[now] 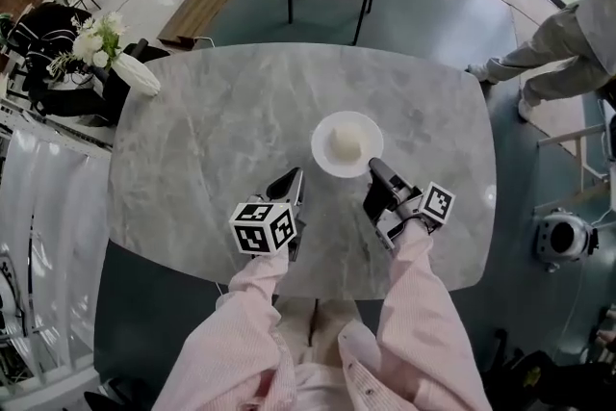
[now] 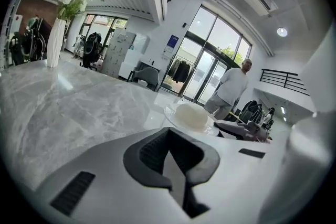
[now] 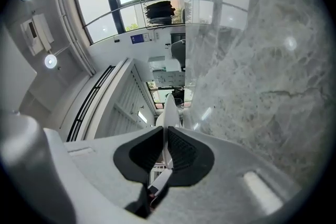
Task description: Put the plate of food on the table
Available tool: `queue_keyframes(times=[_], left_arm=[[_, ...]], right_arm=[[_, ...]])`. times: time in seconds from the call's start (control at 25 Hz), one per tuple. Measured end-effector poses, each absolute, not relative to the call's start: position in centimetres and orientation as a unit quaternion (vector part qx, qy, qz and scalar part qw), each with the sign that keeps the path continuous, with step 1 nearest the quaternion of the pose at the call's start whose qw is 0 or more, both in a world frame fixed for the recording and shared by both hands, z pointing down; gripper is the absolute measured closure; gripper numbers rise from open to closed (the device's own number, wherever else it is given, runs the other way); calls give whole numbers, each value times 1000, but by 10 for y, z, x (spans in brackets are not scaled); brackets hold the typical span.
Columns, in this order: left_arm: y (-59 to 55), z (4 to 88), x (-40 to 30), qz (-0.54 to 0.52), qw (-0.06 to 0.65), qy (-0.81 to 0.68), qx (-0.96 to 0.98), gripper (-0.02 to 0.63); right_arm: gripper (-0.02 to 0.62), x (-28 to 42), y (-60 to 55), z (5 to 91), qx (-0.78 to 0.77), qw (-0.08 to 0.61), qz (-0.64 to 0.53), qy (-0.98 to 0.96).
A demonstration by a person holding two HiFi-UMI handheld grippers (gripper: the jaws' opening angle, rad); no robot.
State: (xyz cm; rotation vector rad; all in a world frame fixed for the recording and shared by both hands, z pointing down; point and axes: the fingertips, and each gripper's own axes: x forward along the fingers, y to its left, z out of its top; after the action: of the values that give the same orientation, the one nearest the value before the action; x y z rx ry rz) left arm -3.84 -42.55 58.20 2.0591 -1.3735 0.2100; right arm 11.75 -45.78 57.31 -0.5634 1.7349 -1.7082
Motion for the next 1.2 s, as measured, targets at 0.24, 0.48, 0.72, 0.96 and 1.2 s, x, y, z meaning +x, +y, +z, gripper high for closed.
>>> queue_keyframes(times=[0.24, 0.48, 0.72, 0.96, 1.2], left_arm=[[-430, 602, -39, 87, 342, -520, 778, 614], [-430, 611, -33, 90, 350, -516, 776, 614], [-430, 619, -34, 92, 356, -512, 776, 614], [-430, 622, -36, 93, 360, -510, 775, 614], [-428, 621, -38, 93, 362, -511, 774, 614]], right_arm=[[572, 109, -467, 601, -227, 301, -659, 651], [571, 109, -467, 615, -245, 290, -666, 642], [571, 104, -468, 625, -256, 278, -666, 643], [574, 106, -468, 635, -293, 252, -665, 640], [575, 113, -466, 647, -368, 199, -667, 617]])
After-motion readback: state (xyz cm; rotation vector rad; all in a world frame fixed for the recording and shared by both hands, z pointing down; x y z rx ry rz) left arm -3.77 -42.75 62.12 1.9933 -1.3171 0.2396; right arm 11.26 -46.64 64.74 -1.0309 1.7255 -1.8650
